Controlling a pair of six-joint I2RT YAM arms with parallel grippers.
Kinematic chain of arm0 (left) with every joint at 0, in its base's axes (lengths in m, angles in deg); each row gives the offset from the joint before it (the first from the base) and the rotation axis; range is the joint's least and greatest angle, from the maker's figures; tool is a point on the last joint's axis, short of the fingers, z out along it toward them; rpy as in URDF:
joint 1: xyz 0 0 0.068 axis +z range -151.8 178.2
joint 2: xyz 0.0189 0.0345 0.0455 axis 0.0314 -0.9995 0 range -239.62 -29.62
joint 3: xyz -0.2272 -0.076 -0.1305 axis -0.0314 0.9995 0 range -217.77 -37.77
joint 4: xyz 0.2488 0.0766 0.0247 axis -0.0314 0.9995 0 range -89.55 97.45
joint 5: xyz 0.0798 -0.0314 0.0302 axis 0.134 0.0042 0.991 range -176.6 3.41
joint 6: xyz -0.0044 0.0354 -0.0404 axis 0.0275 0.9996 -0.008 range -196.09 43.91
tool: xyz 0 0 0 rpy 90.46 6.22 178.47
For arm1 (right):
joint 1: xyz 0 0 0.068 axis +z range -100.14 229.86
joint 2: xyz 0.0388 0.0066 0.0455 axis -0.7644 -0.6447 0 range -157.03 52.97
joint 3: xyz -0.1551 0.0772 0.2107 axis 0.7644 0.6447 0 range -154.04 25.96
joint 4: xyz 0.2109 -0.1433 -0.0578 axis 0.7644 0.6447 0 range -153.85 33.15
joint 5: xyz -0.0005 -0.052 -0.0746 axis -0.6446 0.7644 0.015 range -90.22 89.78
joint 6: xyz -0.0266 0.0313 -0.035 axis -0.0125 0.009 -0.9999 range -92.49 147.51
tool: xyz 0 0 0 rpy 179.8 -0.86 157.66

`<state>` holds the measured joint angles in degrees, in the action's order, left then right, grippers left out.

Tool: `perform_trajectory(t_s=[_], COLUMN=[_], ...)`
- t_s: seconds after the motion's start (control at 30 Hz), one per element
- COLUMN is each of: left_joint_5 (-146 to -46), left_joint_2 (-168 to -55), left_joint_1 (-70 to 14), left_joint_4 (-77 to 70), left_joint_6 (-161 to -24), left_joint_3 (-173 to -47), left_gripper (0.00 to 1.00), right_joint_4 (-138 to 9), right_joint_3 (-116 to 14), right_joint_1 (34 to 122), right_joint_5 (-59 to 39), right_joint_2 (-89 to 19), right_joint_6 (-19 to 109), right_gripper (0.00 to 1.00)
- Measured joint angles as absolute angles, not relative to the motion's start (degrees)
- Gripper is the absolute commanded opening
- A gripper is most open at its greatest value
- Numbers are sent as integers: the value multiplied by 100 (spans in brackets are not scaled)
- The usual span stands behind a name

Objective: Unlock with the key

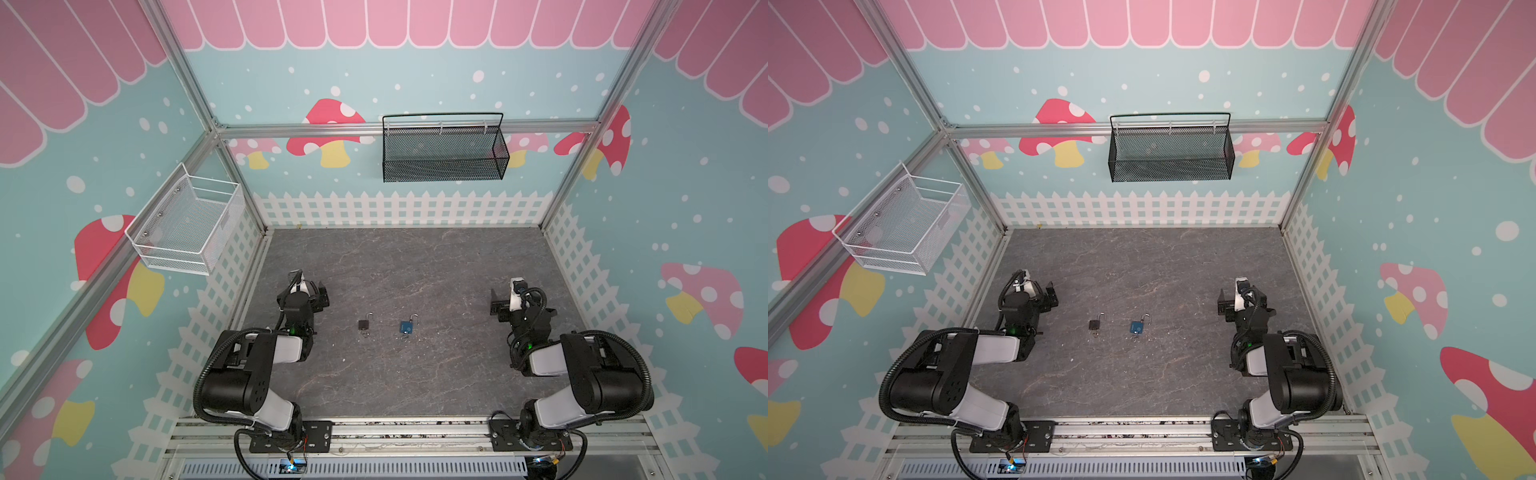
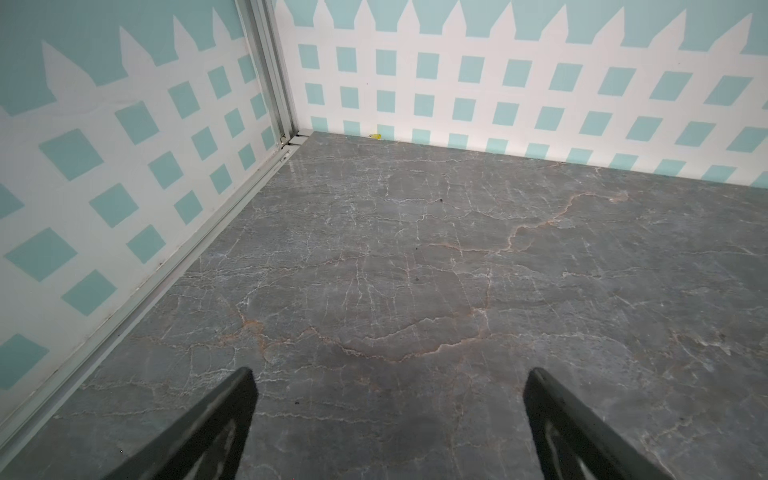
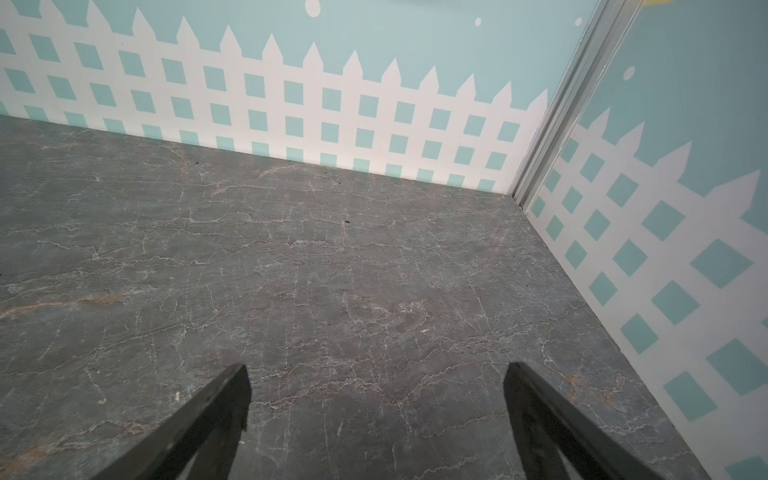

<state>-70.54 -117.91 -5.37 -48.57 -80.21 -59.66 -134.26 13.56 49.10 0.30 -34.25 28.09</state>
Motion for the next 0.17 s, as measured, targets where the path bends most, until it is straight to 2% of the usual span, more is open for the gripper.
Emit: perform_trajectory(t_s=[0.17], left_joint_5=[-7078], left_joint_2=[-11791], left_joint_1=[-524], left_joint_4=[-4868], left_joint_6=[-8016], left_joint_3=[-5968], left_gripper=[99], right_joint_4=[-13437], right_joint_3=[1356], right_joint_1=[4910], right_joint_5=[14], right_joint_2=[-3425], right_joint_6=[2796], right_gripper=[98])
